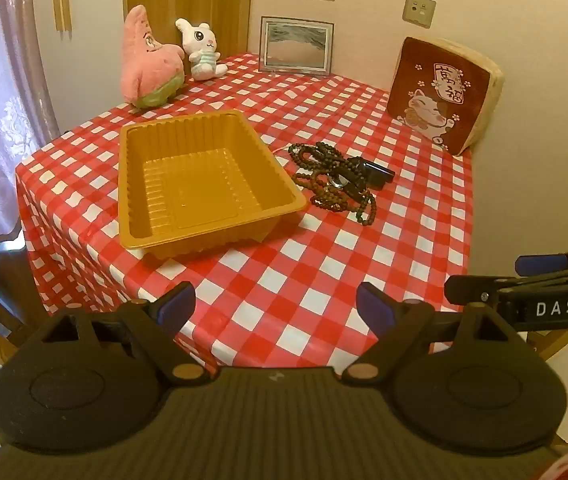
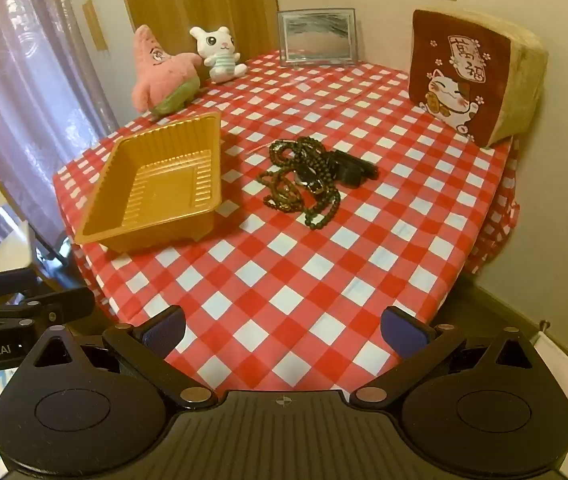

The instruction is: Organize jewelry

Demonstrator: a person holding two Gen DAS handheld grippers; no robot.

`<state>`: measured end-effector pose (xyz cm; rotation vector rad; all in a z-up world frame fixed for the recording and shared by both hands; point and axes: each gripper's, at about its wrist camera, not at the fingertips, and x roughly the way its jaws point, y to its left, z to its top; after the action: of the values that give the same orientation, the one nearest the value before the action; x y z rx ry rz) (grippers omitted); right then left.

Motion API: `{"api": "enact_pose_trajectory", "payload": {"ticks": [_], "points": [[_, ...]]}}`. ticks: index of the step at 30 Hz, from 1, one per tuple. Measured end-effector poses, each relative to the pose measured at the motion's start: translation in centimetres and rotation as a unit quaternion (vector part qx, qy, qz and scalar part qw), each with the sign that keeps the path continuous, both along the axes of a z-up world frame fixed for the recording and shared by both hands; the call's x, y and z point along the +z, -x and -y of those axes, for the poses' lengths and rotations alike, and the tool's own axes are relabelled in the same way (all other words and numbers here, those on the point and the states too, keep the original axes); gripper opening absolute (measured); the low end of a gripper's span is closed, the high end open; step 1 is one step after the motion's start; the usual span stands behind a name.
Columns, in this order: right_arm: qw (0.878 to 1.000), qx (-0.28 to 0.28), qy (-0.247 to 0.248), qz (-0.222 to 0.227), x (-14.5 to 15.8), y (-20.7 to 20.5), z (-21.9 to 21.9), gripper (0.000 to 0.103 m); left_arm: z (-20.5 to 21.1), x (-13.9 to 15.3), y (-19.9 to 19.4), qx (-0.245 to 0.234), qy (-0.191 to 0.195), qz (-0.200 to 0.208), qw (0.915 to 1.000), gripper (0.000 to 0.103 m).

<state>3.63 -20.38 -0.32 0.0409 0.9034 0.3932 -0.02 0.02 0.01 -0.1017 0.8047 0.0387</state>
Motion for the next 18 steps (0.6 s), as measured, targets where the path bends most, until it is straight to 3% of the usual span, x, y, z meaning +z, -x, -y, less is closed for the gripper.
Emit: {"api": "enact_pose_trajectory", "payload": {"ticks": [18], "points": [[1.000, 0.001, 0.001, -0.001, 0.00, -0.06, -0.04, 0.103, -0.01, 0.00, -0.02, 0.000, 0.002, -0.002, 1.0000, 0.086]]}}
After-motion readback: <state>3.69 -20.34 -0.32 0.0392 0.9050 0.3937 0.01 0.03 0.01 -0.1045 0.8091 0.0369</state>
